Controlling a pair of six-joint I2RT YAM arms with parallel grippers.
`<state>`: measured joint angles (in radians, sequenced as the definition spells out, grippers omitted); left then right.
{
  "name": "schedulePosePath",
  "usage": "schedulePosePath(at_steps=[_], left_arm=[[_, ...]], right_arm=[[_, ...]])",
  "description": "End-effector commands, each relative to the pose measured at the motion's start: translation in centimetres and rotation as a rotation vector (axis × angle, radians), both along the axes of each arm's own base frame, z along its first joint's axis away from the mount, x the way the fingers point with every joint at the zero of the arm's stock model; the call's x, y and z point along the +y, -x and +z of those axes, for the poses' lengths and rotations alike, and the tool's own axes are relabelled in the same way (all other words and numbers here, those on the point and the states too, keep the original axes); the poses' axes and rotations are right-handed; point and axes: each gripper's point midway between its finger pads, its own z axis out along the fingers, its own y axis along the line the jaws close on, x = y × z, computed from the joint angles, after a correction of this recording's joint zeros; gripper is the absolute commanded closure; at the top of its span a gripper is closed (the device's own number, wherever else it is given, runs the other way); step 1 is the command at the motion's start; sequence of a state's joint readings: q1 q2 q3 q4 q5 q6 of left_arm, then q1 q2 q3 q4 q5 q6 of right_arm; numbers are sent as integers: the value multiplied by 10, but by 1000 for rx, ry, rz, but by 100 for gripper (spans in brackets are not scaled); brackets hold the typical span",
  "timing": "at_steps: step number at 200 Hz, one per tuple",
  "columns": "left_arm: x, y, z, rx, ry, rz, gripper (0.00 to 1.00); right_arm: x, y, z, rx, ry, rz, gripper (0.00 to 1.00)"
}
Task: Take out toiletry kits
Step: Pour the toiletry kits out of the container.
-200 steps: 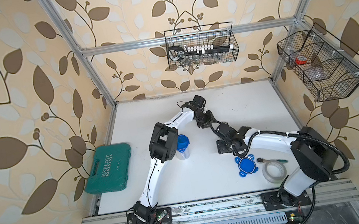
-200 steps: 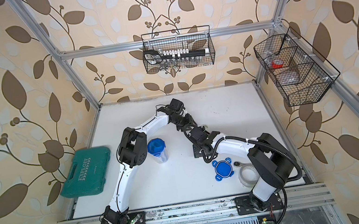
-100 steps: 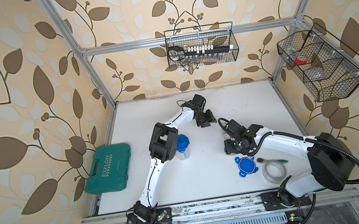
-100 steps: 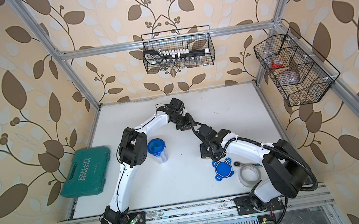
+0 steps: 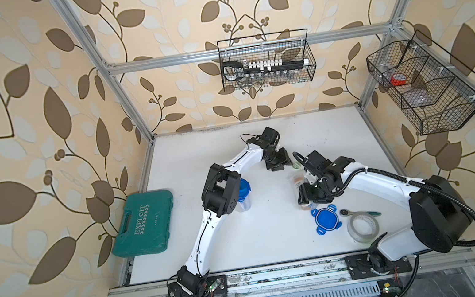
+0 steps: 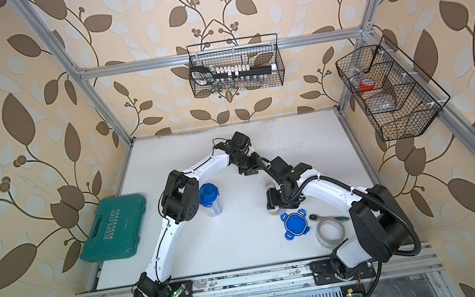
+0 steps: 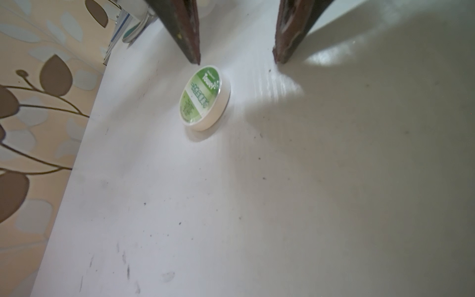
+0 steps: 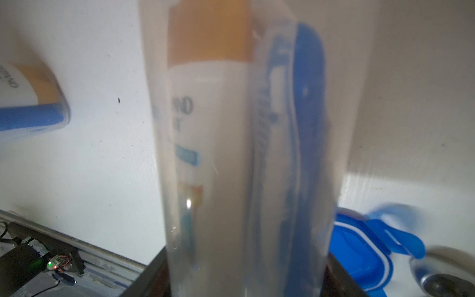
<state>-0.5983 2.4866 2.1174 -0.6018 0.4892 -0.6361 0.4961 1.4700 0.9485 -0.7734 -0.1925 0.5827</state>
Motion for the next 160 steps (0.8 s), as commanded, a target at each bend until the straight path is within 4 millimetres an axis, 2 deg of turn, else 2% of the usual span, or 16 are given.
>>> schedulePosePath(at_steps=[1, 29, 63, 99, 137, 160], left_arm=[[-9, 0, 1, -8, 3, -5, 51], [-14, 8, -6, 4, -4, -19, 51], [-14, 12, -10, 11, -7, -17, 51], [-12, 10, -10, 4, -16, -17, 51], [-12, 11, -13, 10, -21, -17, 51], [-11, 13, -13, 14, -21, -19, 51]], right_arm=[[3, 14, -1, 108, -26, 31, 47], [-4, 16, -7, 162, 3, 43, 47], [-12, 19, 1, 173, 27, 50, 46], [-12, 21, 16, 152, 9, 52, 43], [-11, 26, 8, 181, 1, 50, 43], [-15, 24, 16, 169, 24, 48, 43]])
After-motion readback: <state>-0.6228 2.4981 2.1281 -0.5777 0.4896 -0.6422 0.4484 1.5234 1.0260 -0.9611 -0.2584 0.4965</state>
